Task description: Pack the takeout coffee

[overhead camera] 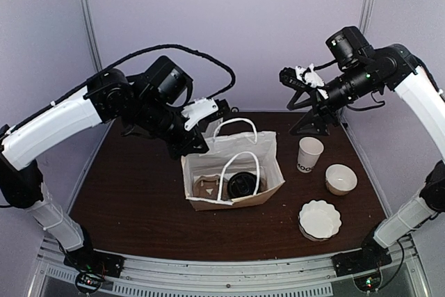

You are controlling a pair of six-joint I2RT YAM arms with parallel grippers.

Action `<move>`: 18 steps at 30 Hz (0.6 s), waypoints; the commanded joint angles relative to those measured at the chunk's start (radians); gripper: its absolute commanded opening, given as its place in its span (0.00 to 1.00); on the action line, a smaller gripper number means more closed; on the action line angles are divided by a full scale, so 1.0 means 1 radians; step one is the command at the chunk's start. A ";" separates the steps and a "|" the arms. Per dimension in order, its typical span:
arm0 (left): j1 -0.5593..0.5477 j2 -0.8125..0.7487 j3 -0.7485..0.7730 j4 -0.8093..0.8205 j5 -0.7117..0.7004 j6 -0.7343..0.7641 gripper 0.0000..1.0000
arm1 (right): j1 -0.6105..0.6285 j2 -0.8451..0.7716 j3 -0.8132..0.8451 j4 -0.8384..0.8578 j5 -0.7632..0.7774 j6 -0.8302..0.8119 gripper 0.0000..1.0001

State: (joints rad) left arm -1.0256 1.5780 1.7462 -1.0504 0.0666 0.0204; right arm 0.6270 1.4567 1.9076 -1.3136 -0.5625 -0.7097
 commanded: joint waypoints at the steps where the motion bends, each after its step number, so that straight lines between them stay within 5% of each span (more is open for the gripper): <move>1: -0.082 -0.061 -0.038 0.027 -0.141 -0.009 0.00 | 0.002 -0.038 -0.051 0.005 0.024 -0.016 0.79; 10: -0.310 -0.035 -0.110 0.047 -0.329 -0.017 0.00 | -0.001 -0.125 -0.191 0.044 0.099 -0.029 0.82; 14: -0.407 -0.072 -0.167 0.089 -0.392 -0.072 0.29 | -0.003 -0.148 -0.215 0.048 0.098 -0.026 0.83; 18: -0.477 -0.080 -0.212 0.132 -0.451 -0.121 0.37 | -0.003 -0.172 -0.250 0.056 0.094 -0.019 0.84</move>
State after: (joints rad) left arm -1.4464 1.5253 1.5688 -0.9928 -0.2886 -0.0387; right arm 0.6270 1.3159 1.6924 -1.2800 -0.4854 -0.7303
